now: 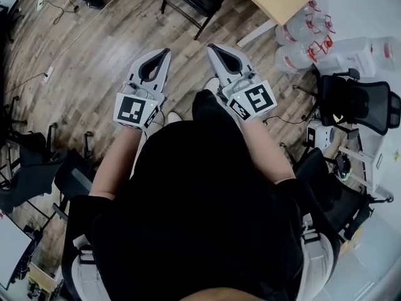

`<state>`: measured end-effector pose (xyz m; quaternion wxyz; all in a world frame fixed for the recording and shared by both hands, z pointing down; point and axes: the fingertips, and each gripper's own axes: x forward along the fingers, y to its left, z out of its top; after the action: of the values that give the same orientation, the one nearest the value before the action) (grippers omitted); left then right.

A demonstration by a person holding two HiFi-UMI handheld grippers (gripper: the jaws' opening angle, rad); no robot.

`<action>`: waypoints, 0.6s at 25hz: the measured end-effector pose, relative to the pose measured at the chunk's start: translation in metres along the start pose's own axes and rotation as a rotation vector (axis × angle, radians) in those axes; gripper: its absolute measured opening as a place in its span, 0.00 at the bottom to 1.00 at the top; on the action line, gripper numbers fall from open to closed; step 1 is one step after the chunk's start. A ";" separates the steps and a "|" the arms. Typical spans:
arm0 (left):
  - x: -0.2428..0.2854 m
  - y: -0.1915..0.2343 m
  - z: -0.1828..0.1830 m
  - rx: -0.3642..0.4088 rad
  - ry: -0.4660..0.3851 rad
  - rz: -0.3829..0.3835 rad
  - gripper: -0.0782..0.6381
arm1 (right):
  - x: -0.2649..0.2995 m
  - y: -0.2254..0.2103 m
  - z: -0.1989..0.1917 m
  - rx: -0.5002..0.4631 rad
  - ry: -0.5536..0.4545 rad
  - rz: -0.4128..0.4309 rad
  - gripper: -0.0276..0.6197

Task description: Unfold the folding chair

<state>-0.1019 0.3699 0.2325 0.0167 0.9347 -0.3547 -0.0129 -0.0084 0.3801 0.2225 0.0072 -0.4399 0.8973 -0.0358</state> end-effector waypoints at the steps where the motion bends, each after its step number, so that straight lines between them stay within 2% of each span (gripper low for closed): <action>1: 0.011 0.003 -0.001 0.004 0.005 -0.003 0.10 | 0.005 -0.010 0.000 0.002 -0.003 0.000 0.04; 7: 0.089 0.039 -0.009 0.034 0.034 -0.007 0.10 | 0.049 -0.090 -0.007 0.021 -0.014 0.001 0.04; 15: 0.227 0.080 0.002 0.048 0.070 0.031 0.10 | 0.097 -0.233 0.007 0.021 0.003 0.022 0.04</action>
<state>0.0144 0.1591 0.2308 0.0069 0.9292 -0.3685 0.0284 0.1165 0.1604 0.2341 0.0109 -0.4299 0.9017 -0.0455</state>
